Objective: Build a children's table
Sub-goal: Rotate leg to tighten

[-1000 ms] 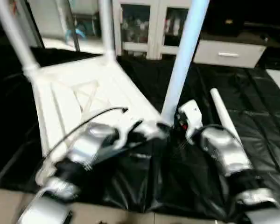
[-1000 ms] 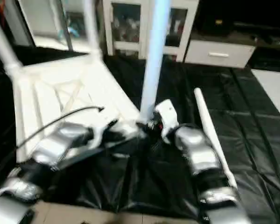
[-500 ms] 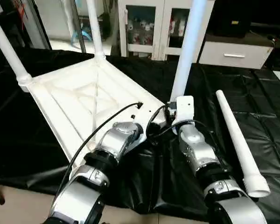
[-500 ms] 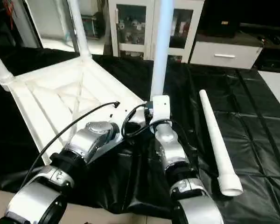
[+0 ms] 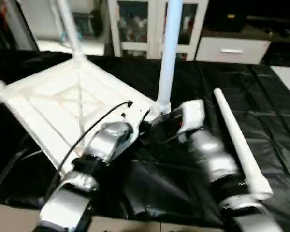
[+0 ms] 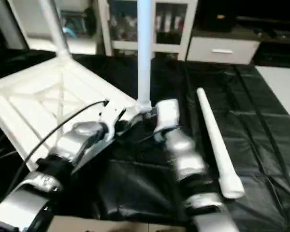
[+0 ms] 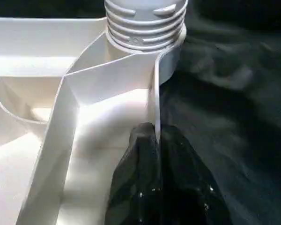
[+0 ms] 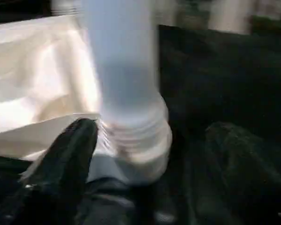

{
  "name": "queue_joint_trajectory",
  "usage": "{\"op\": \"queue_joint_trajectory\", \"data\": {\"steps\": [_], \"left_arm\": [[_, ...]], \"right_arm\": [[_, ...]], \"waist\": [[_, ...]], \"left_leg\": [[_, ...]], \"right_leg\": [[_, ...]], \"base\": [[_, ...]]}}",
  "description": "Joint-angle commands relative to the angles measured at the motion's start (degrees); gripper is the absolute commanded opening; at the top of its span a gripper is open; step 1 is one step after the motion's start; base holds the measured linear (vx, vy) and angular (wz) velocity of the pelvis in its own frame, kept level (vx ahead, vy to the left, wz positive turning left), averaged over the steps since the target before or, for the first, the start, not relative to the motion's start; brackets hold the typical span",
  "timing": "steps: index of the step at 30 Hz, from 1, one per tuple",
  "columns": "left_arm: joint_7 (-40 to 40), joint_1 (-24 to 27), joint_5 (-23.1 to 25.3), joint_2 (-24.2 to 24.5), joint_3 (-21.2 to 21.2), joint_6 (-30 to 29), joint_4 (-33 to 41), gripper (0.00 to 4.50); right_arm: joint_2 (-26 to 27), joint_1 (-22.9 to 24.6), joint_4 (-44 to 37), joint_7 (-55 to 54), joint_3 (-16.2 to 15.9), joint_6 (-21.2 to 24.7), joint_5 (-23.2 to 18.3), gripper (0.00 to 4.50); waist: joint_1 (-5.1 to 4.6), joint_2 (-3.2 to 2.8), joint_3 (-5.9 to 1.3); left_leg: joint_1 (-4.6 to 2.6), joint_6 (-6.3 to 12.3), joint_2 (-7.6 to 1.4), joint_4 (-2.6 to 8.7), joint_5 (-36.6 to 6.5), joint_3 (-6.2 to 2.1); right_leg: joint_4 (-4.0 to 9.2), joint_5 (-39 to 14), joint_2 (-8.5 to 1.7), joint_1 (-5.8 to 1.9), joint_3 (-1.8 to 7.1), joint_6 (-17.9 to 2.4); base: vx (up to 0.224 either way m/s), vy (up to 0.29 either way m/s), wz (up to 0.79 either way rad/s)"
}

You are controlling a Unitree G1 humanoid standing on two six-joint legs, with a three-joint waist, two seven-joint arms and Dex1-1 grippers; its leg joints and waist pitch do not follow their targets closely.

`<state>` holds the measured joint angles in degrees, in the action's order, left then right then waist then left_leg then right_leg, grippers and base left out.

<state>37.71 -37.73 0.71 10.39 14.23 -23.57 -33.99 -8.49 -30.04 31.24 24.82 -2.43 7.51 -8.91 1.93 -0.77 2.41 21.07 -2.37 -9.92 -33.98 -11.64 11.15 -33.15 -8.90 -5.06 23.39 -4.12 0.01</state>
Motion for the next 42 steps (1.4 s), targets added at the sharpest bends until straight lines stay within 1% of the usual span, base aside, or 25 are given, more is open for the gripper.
{"op": "queue_joint_trajectory", "data": {"steps": [1,2,3,4,5,6,7,8,9,11,12,14,15,19,20,22,26,28,29,30,32,33,37,39,42], "left_arm": [[8.42,2.97,-0.45,2.03,4.43,-1.37,1.92,0.00],[10.57,3.68,-0.64,3.22,5.51,-1.83,3.27,0.00],[14.58,4.85,-0.78,5.58,7.53,-1.37,5.60,0.00],[14.59,4.85,-0.78,5.59,7.53,-1.37,5.60,0.00],[17.09,5.55,-1.25,6.94,8.43,-2.67,7.37,0.00],[18.16,5.78,-1.38,7.41,8.77,-2.81,7.97,0.00],[22.19,6.53,-1.92,9.25,10.25,-3.64,10.20,0.00],[23.78,6.78,-2.12,10.01,10.91,-4.01,11.04,0.00],[23.78,6.78,-2.12,10.01,10.91,-4.01,11.04,0.00],[28.40,7.40,-2.60,12.28,13.08,-4.65,14.16,0.00],[28.83,7.41,-2.61,12.47,13.31,-4.67,14.41,0.00],[30.21,7.40,-2.54,13.11,14.11,-5.05,15.39,0.00],[30.25,7.32,-2.35,13.12,14.20,-5.03,15.53,0.00],[29.27,6.97,-1.67,12.71,13.97,-4.63,15.52,0.00],[29.42,6.97,-1.69,12.82,14.02,-4.82,15.74,0.00],[29.93,7.06,-1.73,13.15,14.14,-5.36,16.46,0.00],[30.33,7.19,-1.67,13.54,14.39,-5.85,17.19,0.00],[30.38,7.28,-1.65,13.61,14.40,-5.89,17.29,0.00],[30.47,7.41,-1.64,13.75,14.41,-5.97,17.47,0.00],[30.53,7.45,-1.60,13.79,14.38,-6.03,17.53,0.00],[30.57,7.51,-1.53,13.84,14.35,-6.09,17.60,0.00],[30.58,7.55,-1.49,13.87,14.33,-6.18,17.68,0.00],[30.44,7.72,-1.48,13.93,14.31,-6.45,17.91,0.00],[30.36,7.72,-1.46,13.89,14.29,-6.44,17.85,0.00],[30.19,7.54,-1.39,13.77,14.25,-6.50,17.72,0.00]], "right_arm": [[-2.93,1.35,-4.34,9.13,-2.20,3.27,-1.87,4.22],[-4.92,1.91,-6.10,12.63,-2.84,4.08,-2.68,4.22],[-9.34,3.00,-9.04,19.11,-4.38,3.18,-2.86,4.22],[-9.35,3.00,-9.05,19.12,-4.38,3.18,-2.86,4.22],[-12.37,3.91,-11.29,23.82,-5.31,4.16,-3.74,4.22],[-13.30,4.19,-11.84,25.23,-5.59,4.35,-3.93,4.22],[-16.75,5.19,-13.59,30.63,-6.69,5.12,-4.67,4.22],[-18.07,5.55,-14.16,32.79,-7.15,5.40,-4.91,4.22],[-18.07,5.55,-14.16,32.79,-7.15,5.40,-4.91,4.22],[-20.94,6.07,-15.09,37.47,-8.90,4.80,-4.14,4.22],[-21.21,6.08,-15.10,38.00,-9.18,4.59,-3.96,4.22],[-22.46,6.01,-15.06,40.29,-10.47,3.68,-2.92,4.22],[-22.81,5.79,-14.92,41.16,-11.01,3.35,-2.50,4.22],[-22.09,4.67,-14.41,41.49,-12.22,2.94,-1.88,4.22],[-21.51,4.32,-13.97,40.79,-12.42,2.69,-1.50,4.22],[-20.77,3.82,-13.37,40.51,-12.61,2.53,-1.13,4.22],[-19.36,2.82,-11.49,40.12,-13.24,2.23,-0.36,4.22],[-19.14,2.64,-11.03,40.04,-13.30,2.11,-0.17,4.22],[-19.19,2.57,-10.85,40.52,-13.47,2.29,-0.20,4.06],[-19.28,2.53,-10.69,40.77,-13.55,2.20,-0.03,4.06],[-19.34,2.43,-10.26,40.83,-13.51,1.92,0.20,3.79],[-19.35,2.34,-9.92,40.82,-13.44,1.69,0.39,3.79],[-19.31,1.81,-8.85,41.13,-13.05,1.57,0.25,3.37],[-19.36,1.76,-8.73,41.21,-13.07,1.51,0.27,3.28],[-19.44,1.55,-8.22,41.64,-13.09,1.26,0.47,2.95]], "waist": [[0.53,0.52,-3.33],[0.67,0.32,-3.46],[0.74,0.39,-3.44],[1.16,0.36,-3.57],[1.17,0.42,-3.52],[1.50,0.35,-3.60],[1.54,0.32,-3.48],[1.68,0.39,-3.30],[1.71,0.37,-3.26],[1.67,0.41,-3.09],[1.68,0.30,-3.04],[1.70,0.36,-2.96],[1.73,0.33,-2.91],[1.69,0.42,-2.89],[1.66,0.43,-2.96],[1.63,0.45,-3.05],[1.71,0.47,-3.35],[1.63,0.55,-3.33],[1.76,0.48,-3.35],[1.81,0.45,-3.34],[1.84,0.50,-3.36],[1.86,0.49,-3.33],[1.86,0.38,-3.37],[1.87,0.42,-3.39],[1.93,0.47,-3.43]], "left_leg": [[-0.43,5.42,-3.32,4.23,-9.32,-1.38],[-0.57,5.57,-3.39,4.07,-8.19,-1.24],[-0.49,5.70,-3.45,4.10,-7.83,-1.19],[-0.76,5.88,-3.59,3.99,-7.28,-1.18],[-0.75,5.98,-3.59,3.89,-6.56,-1.06],[-0.89,6.11,-3.61,3.89,-5.88,-1.02],[-0.92,6.21,-3.52,3.94,-6.13,-1.04],[-1.09,6.37,-3.67,3.98,-6.87,-0.95],[-0.95,6.22,-3.66,4.03,-7.27,-1.01],[-1.04,4.76,-3.61,4.19,-10.10,-1.01],[-0.99,4.43,-3.59,4.25,-10.78,-1.10],[-1.24,3.46,-3.63,4.34,-12.01,-1.04],[-1.39,2.99,-3.63,4.36,-12.69,-1.01],[-1.41,1.95,-3.63,4.50,-13.76,-1.13],[-1.30,1.87,-3.59,4.52,-13.45,-1.22],[-1.23,1.99,-3.59,4.51,-12.80,-1.25],[-1.09,3.14,-3.51,4.19,-9.23,-1.17],[-1.01,3.42,-3.44,4.12,-8.98,-1.11],[-1.06,3.65,-3.51,4.06,-8.62,-1.11],[-1.08,3.65,-3.52,4.07,-8.63,-1.10],[-1.08,3.64,-3.51,4.05,-8.55,-1.08],[-1.07,3.59,-3.49,4.06,-8.84,-1.08],[-1.11,3.35,-3.46,4.05,-9.27,-1.13],[-1.13,3.44,-3.49,4.02,-8.79,-1.11],[-1.06,3.84,-3.47,3.95,-8.14,-1.09]], "right_leg": [[3.41,-12.94,-3.64,-2.81,2.60,-13.19],[2.95,-10.21,-3.67,-2.69,2.74,-14.29],[2.83,-9.05,-3.64,-2.81,2.73,-14.77],[2.58,-7.27,-3.53,-2.92,2.61,-15.17],[2.37,-6.17,-3.61,-2.81,2.72,-15.55],[2.11,-4.65,-3.53,-2.91,2.69,-16.28],[2.08,-4.43,-3.43,-2.88,2.65,-16.59],[2.19,-5.05,-3.61,-2.81,2.82,-16.58],[2.25,-5.71,-3.71,-2.94,2.83,-16.59],[2.76,-9.94,-3.86,-2.84,2.88,-16.03],[2.86,-11.07,-3.91,-2.89,2.88,-15.78],[3.18,-13.54,-3.88,-2.71,2.92,-15.15],[3.29,-14.33,-3.85,-2.58,2.99,-15.00],[3.46,-15.97,-3.82,-2.60,3.01,-14.26],[3.35,-15.65,-3.81,-2.74,2.99,-14.16],[3.22,-14.84,-3.83,-2.82,2.98,-14.19],[2.60,-10.16,-3.76,-2.97,2.89,-15.58],[2.60,-9.90,-3.74,-2.99,2.87,-15.76],[2.53,-9.57,-3.79,-3.03,2.88,-15.87],[2.56,-9.68,-3.78,-3.00,2.87,-15.85],[2.52,-9.60,-3.78,-3.01,2.86,-15.86],[2.59,-10.07,-3.78,-3.04,2.86,-15.74],[2.64,-11.01,-3.79,-3.09,2.85,-15.52],[2.56,-10.09,-3.74,-3.06,2.85,-15.63],[2.43,-9.30,-3.77,-3.14,2.83,-15.98]], "base": [[0.000,0.000,0.00],[0.000,0.000,0.00],[0.000,0.000,0.00],[0.000,0.000,0.00],[0.000,0.000,0.00],[0.000,0.000,0.00],[0.000,0.000,0.00],[0.000,0.000,0.00],[0.000,0.000,0.00],[0.000,0.000,0.00],[0.000,0.000,0.00],[0.000,0.000,0.00],[0.000,0.000,0.00],[0.000,0.000,0.00],[0.000,0.000,0.00],[0.000,0.000,0.00],[0.000,0.000,0.00],[0.000,0.000,0.00],[0.000,0.000,0.00],[0.000,0.000,0.00],[0.000,0.000,0.00],[0.000,0.000,0.00],[0.000,0.000,0.00],[0.000,0.000,0.00],[0.000,0.000,0.00]]}}
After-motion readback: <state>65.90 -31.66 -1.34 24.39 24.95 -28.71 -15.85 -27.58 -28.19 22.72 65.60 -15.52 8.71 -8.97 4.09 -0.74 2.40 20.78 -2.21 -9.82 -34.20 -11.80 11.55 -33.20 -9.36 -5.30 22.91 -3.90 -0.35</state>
